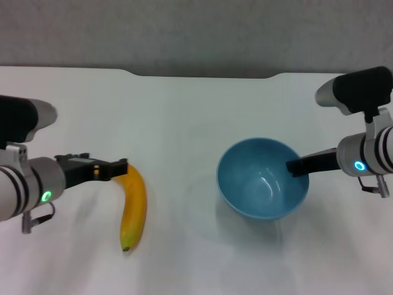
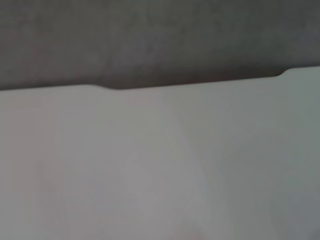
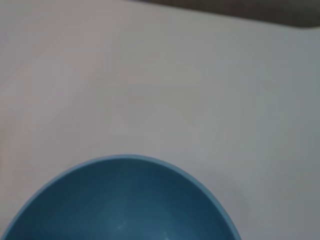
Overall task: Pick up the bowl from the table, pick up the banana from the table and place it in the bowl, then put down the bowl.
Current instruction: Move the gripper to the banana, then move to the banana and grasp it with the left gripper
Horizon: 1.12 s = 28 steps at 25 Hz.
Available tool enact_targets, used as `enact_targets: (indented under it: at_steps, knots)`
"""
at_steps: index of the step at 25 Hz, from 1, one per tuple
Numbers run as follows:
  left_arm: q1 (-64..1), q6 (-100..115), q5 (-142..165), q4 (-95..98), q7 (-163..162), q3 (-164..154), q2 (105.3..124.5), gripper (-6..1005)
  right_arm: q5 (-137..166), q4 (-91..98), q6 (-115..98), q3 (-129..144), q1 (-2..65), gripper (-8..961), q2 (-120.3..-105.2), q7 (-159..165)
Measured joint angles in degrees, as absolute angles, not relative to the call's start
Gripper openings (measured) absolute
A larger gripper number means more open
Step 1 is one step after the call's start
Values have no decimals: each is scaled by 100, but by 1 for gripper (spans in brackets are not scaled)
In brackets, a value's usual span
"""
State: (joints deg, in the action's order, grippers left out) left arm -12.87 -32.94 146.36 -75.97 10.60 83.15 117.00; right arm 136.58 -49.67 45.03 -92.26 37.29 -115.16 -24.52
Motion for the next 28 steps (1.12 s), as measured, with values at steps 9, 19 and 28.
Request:
enact_targets:
  at_steps: [9,19,28]
  knots:
    - [-1307,-3360,14421,-7611,913,8057,11695,828,13676,-5618,4531,-9219,3369,33,-11505,-2378]
    - [-1698,-3197,14417,-6977,7,7970,11705,816,13725,-5975,4531,-9200,3164,41,-11505,-2311]
    - [-1984,-2839,14352,-6290,-265,7667,11715,806,13695,-6026,4516,-9164,3143,47,-11507,-2311]
